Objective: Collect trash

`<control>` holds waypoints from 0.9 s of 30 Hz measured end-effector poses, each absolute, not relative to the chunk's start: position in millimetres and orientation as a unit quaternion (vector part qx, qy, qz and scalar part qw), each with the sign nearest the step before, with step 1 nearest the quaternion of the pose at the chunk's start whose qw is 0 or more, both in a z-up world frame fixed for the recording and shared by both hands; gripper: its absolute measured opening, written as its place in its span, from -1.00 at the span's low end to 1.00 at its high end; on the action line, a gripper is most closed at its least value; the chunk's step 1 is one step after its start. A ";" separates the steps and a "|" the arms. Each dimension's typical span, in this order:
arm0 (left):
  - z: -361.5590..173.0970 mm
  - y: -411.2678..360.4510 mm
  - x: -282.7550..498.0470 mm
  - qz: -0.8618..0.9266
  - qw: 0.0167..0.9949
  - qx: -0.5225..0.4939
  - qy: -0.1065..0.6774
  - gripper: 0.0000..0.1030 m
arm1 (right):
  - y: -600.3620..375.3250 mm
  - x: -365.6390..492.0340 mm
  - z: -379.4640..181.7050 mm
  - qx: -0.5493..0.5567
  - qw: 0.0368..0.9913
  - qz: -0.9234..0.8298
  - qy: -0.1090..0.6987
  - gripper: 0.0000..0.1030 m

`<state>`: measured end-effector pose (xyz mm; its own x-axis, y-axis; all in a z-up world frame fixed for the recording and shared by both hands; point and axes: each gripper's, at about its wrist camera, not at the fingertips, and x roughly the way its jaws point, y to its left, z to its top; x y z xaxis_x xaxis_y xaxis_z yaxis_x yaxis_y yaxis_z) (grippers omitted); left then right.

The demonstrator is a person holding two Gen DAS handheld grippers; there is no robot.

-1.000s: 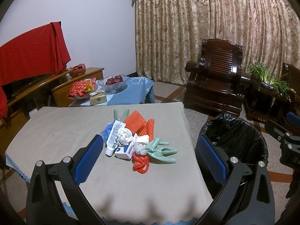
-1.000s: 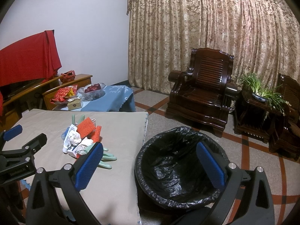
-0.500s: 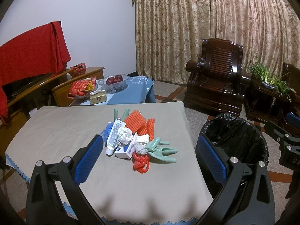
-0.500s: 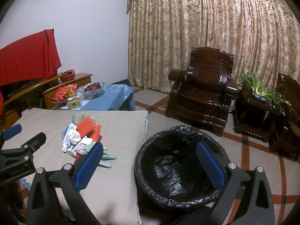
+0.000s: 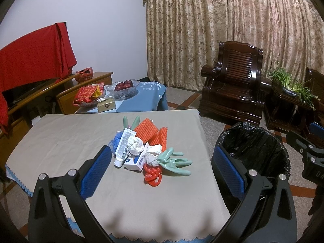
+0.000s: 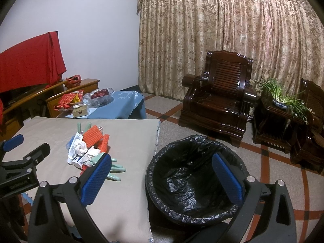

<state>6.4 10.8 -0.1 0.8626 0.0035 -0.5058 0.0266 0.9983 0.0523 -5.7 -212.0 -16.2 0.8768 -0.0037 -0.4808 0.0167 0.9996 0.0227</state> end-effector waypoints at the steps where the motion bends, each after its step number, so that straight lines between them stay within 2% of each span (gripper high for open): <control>1: -0.5 6.6 4.4 -0.006 0.965 0.030 0.262 0.90 | -211.9 -5.6 -15.9 0.013 0.969 -0.005 0.248 0.88; 27: -15.7 42.5 14.0 0.015 0.966 0.016 0.256 0.90 | -183.9 23.2 -31.3 0.007 0.968 0.026 0.251 0.88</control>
<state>14.0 42.5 -15.7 0.8685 0.0369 -0.4943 -0.0207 0.9991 0.0383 23.2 -183.9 -31.3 0.8729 0.0539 -0.4848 -0.0466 0.9985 0.0270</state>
